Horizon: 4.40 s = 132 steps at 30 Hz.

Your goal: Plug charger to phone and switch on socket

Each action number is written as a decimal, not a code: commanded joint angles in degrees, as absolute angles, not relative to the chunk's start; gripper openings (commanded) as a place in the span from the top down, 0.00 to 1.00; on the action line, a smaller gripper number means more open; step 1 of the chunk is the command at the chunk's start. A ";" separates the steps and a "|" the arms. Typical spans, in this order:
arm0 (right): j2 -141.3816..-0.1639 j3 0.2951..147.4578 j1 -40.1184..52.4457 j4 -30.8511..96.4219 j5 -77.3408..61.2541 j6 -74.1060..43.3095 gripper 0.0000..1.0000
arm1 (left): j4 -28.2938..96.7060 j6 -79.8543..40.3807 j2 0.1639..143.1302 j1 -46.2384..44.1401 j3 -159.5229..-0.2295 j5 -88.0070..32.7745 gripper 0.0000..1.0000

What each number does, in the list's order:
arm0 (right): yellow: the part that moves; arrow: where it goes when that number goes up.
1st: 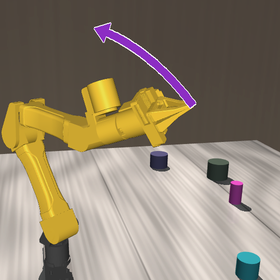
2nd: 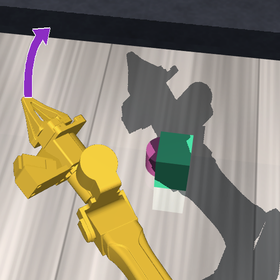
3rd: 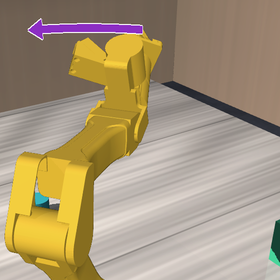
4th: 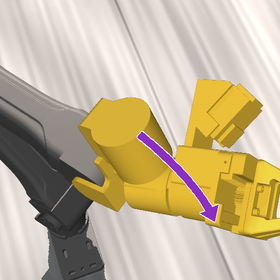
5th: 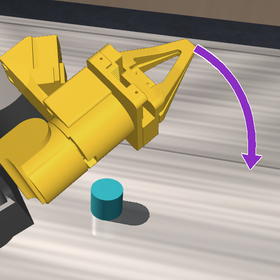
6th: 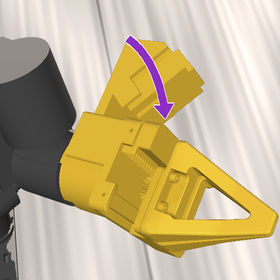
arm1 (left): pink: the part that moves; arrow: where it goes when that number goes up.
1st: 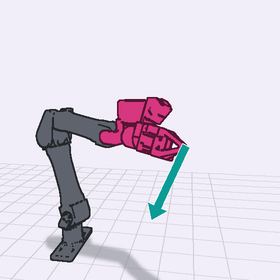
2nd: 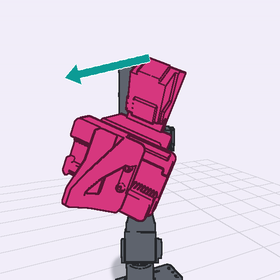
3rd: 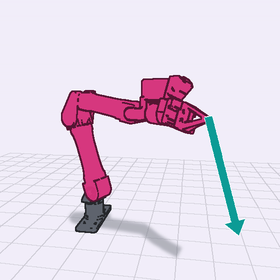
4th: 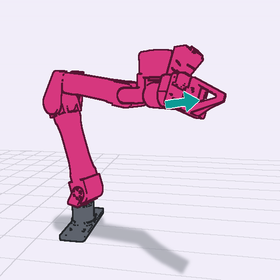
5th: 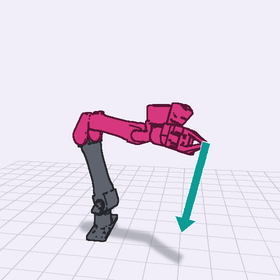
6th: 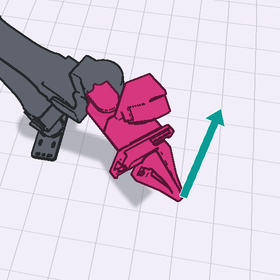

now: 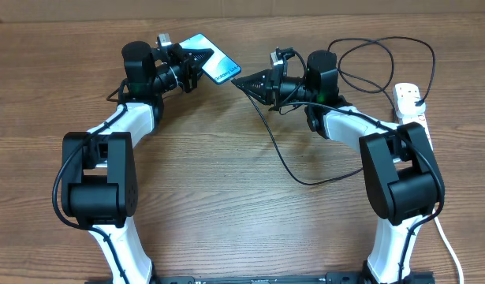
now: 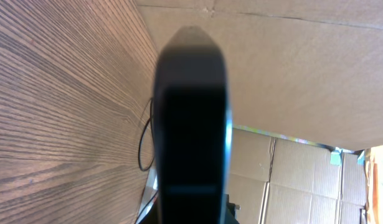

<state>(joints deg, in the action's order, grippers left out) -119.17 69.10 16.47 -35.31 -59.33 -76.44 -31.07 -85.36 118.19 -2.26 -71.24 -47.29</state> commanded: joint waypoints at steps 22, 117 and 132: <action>-117.67 69.71 15.99 -35.97 -58.59 -77.19 0.96 | -31.53 -83.79 116.81 -2.76 -72.49 -48.31 0.96; -117.67 69.71 16.10 -35.92 -51.53 -76.07 0.96 | -32.84 -83.92 116.81 -11.03 -72.49 -59.24 0.96; -117.67 69.71 15.62 -42.15 -57.74 -76.01 0.83 | -32.21 -82.28 116.81 -10.83 -72.49 -59.13 0.96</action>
